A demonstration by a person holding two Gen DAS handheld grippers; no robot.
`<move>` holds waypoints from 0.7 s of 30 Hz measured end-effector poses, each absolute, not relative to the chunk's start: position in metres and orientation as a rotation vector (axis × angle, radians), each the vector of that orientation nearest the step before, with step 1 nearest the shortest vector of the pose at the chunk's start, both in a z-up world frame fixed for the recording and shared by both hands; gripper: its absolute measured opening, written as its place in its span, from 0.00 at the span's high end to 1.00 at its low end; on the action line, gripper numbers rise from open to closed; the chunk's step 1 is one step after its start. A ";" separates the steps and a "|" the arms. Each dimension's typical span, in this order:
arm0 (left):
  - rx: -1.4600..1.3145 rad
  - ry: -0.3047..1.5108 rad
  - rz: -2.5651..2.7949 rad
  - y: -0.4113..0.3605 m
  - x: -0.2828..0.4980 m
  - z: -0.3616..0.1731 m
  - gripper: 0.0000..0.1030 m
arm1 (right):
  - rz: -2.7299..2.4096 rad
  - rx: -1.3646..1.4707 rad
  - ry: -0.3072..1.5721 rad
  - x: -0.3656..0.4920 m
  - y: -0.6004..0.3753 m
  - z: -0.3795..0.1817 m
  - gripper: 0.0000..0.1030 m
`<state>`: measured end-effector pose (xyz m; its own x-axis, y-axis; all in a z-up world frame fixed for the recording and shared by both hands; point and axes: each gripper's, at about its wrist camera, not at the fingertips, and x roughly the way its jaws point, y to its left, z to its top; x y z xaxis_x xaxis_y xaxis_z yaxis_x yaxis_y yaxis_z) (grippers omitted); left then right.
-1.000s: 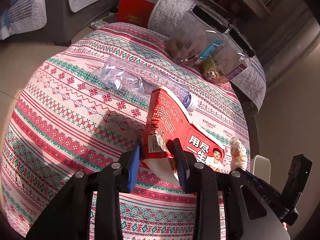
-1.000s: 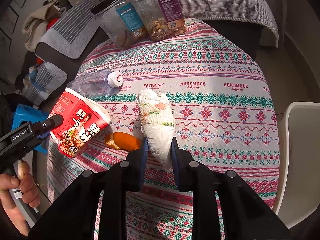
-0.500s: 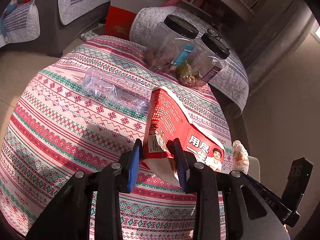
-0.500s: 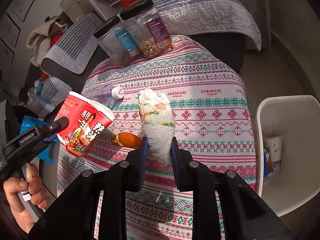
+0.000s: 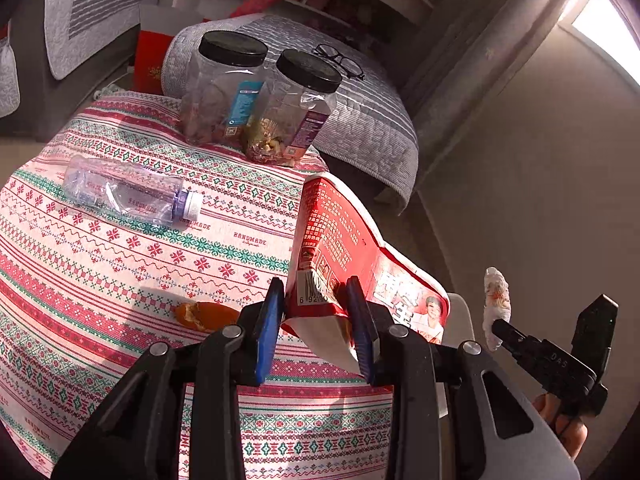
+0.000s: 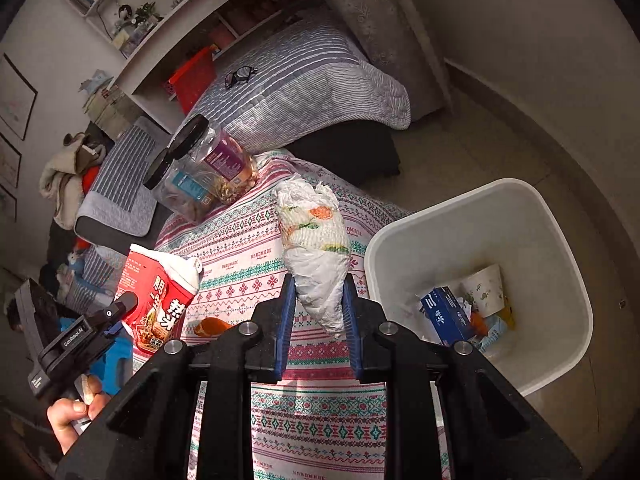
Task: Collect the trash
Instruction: 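Carry the red carton and tissue roll over the white bin and open both grippers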
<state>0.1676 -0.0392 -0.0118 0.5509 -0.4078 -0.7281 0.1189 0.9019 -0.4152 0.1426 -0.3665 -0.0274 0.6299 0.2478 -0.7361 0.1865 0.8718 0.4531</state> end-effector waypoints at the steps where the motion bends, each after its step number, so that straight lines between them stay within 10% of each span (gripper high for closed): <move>1: -0.309 0.948 -0.345 -0.058 0.164 -0.015 0.68 | 0.025 0.554 0.888 0.138 -0.378 -0.026 0.78; 21: 0.061 1.093 -0.578 -0.303 0.142 -0.111 0.66 | -0.164 0.657 0.971 0.108 -0.477 -0.056 0.78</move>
